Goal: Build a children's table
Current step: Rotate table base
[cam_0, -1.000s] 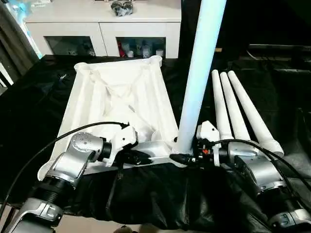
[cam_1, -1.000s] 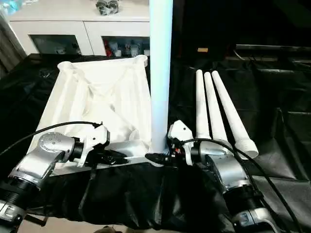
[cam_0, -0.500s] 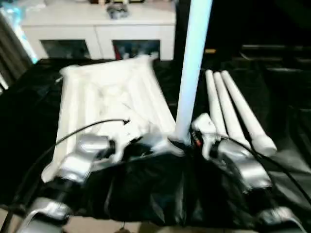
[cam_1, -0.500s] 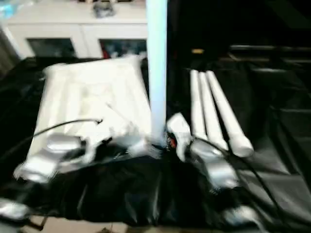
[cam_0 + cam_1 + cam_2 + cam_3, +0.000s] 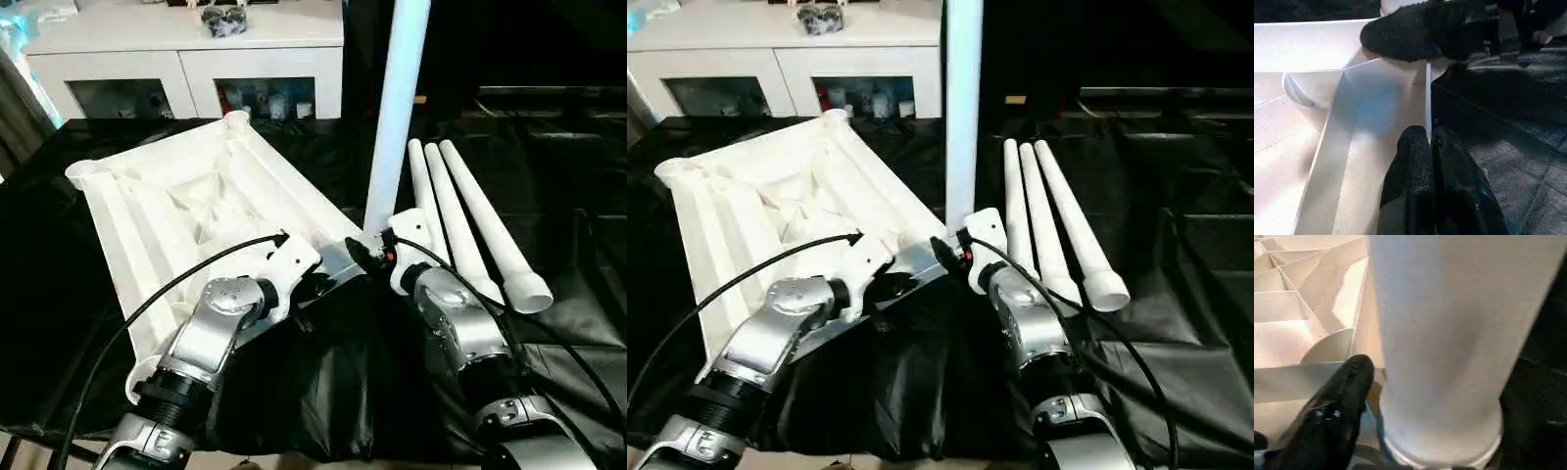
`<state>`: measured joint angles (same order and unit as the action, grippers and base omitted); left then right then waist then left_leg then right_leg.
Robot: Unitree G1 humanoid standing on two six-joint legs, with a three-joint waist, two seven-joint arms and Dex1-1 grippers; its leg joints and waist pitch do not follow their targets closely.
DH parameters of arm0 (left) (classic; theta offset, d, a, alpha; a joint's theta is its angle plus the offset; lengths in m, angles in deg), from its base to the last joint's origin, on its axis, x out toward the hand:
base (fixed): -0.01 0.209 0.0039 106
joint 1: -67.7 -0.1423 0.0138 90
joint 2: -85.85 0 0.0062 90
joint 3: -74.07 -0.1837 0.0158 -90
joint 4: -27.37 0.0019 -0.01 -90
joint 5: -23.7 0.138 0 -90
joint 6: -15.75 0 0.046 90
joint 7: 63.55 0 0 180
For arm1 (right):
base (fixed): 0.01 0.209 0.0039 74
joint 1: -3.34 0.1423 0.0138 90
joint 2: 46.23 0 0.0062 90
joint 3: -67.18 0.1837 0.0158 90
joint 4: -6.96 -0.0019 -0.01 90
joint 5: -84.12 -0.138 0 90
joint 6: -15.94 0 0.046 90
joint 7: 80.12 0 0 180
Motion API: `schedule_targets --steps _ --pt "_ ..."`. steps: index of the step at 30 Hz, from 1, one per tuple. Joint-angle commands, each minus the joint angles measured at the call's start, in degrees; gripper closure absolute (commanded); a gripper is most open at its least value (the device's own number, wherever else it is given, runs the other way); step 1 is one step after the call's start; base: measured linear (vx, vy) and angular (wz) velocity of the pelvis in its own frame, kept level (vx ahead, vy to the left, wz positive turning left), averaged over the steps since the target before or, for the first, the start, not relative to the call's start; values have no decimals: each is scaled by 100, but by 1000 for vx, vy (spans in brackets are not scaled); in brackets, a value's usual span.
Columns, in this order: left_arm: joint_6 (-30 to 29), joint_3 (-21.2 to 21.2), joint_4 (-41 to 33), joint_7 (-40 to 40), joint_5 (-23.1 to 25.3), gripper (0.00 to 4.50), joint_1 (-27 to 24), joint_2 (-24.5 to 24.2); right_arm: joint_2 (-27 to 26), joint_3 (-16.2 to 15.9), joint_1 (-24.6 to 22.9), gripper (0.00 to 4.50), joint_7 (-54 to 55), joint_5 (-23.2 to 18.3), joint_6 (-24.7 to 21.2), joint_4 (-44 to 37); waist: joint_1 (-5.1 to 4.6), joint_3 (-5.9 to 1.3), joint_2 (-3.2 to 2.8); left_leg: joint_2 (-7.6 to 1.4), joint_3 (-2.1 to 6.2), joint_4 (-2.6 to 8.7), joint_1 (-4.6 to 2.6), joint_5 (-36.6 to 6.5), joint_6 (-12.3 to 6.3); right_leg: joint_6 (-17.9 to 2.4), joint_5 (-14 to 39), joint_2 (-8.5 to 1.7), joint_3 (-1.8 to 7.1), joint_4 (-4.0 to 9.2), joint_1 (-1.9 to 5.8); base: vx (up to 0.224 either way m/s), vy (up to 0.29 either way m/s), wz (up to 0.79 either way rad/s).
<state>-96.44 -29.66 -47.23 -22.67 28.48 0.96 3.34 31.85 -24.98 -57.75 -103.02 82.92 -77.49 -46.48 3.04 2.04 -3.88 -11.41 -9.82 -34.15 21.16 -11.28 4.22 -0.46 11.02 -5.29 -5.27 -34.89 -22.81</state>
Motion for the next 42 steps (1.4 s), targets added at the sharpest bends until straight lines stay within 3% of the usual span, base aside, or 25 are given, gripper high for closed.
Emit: schedule_targets --steps 1,3,4,5,8,9,11,14,15,18,21,26,28,29,30,32,33,35,36,42 --pt "195 -139 -190 -52 -87 450 222 190 -124 -365 -109 71 -179 136 -7 11 5 -313 57 -143 31 414 -1 -967 -358 -1228 916 -303 269 434 296 0 0 0" --pt "173 -138 -186 -48 -84 450 240 183 17 -310 -160 71 -272 85 -13 -172 14 -309 63 -143 31 418 -8 -1027 -330 -1184 1028 -300 272 446 301 0 0 0" --pt "222 -129 -139 -51 -86 450 278 188 213 -271 -262 71 -473 10 -53 -443 22 -311 38 -148 32 416 -18 -1037 -328 -1178 1020 -299 275 444 296 0 0 0" --pt "241 -123 -126 -52 -90 450 289 193 269 -267 -293 71 -535 -6 -66 -523 53 -320 59 -153 22 401 -36 -1015 -352 -1153 943 -292 282 448 291 0 0 0" --pt "239 -63 -89 -119 -121 450 353 226 558 -224 -504 71 -813 -99 -227 -1008 71 -335 65 -140 22 366 9 -633 -482 -1228 453 -280 280 397 322 0 0 0" --pt "190 -16 -89 -130 -169 423 391 243 758 -201 -638 70 -961 -127 -298 -1307 89 -338 72 -140 21 356 16 -550 -557 -1231 333 -277 279 385 326 0 0 0" --pt "116 21 -126 -37 -279 423 418 243 999 -169 -803 69 -1169 -167 -356 -1647 121 -357 88 -139 22 333 29 -439 -635 -1244 195 -289 279 361 345 0 0 0" --pt "201 116 -159 -123 -295 381 475 203 1443 -66 -1084 69 -1591 -377 -617 -2313 141 -344 93 -143 21 334 31 -560 -679 -1282 404 -292 269 384 336 0 0 0" --pt "251 183 -140 -206 -283 381 506 178 1600 -31 -1163 69 -1737 -438 -679 -2503 141 -330 79 -142 19 335 36 -586 -698 -1256 446 -284 270 395 339 0 0 0" --pt "273 313 -140 -270 -297 345 562 98 1856 23 -1277 69 -2018 -602 -830 -2817 117 -316 115 -122 20 335 59 -681 -690 -1081 851 -283 249 443 345 0 0 0" --pt "130 813 -349 -464 -450 345 701 -197 2087 106 -1397 69 -2335 -946 -1206 -3354 83 -319 115 -118 33 334 67 -688 -688 -1020 1062 -275 243 446 352 0 0 0" --pt "-73 1266 -417 -859 -267 345 798 -780 2027 -202 -1430 69 -2431 -1002 -1597 -3786 42 -310 74 -130 39 344 30 -736 -592 -1034 1161 -248 231 452 294 0 0 0" --pt "-139 1371 -411 -940 -139 362 787 -1039 2006 -355 -1427 69 -2439 -963 -1744 -3850 60 -326 74 -143 50 342 20 -600 -571 -1075 941 -247 243 401 290 0 0 0" --pt "-215 1427 -414 -991 10 382 754 -1274 1985 -475 -1404 69 -2382 -882 -1975 -3864 49 -327 108 -137 46 337 25 -558 -566 -1111 783 -241 243 391 296 0 0 0" --pt "-275 1462 -418 -1022 126 382 722 -1453 1975 -562 -1386 97 -2330 -820 -2166 -3878 63 -329 87 -141 54 342 10 -546 -558 -1128 749 -241 245 377 289 0 0 0" --pt "-523 1527 -460 -1028 389 390 526 -1951 1935 -770 -1305 109 -2154 -686 -2694 -3890 58 -326 106 -140 51 351 11 -504 -501 -1172 670 -240 251 350 284 0 0 0" --pt "-590 1545 -460 -1057 425 399 462 -2050 1953 -840 -1275 109 -2097 -626 -2868 -3902 54 -314 170 -138 51 366 18 -494 -469 -1164 683 -245 253 350 298 0 0 0" --pt "-629 1535 -443 -1053 447 418 412 -2118 1967 -887 -1241 132 -2058 -607 -3078 -3900 82 -310 106 -144 47 367 -17 -552 -376 -1174 779 -259 267 352 272 0 0 0" --pt "-663 1440 -410 -1035 531 423 272 -2278 1994 -1006 -1188 143 -1986 -467 -3273 -3861 124 -311 131 -158 49 368 -36 -552 -333 -1194 763 -264 273 339 258 0 0 0" --pt "-890 1202 -385 -1102 837 450 80 -2630 2024 -1256 -1072 194 -2021 -443 -3594 -3938 256 -298 130 -168 49 396 -53 -717 -103 -1179 542 -279 296 314 255 0 0 0"
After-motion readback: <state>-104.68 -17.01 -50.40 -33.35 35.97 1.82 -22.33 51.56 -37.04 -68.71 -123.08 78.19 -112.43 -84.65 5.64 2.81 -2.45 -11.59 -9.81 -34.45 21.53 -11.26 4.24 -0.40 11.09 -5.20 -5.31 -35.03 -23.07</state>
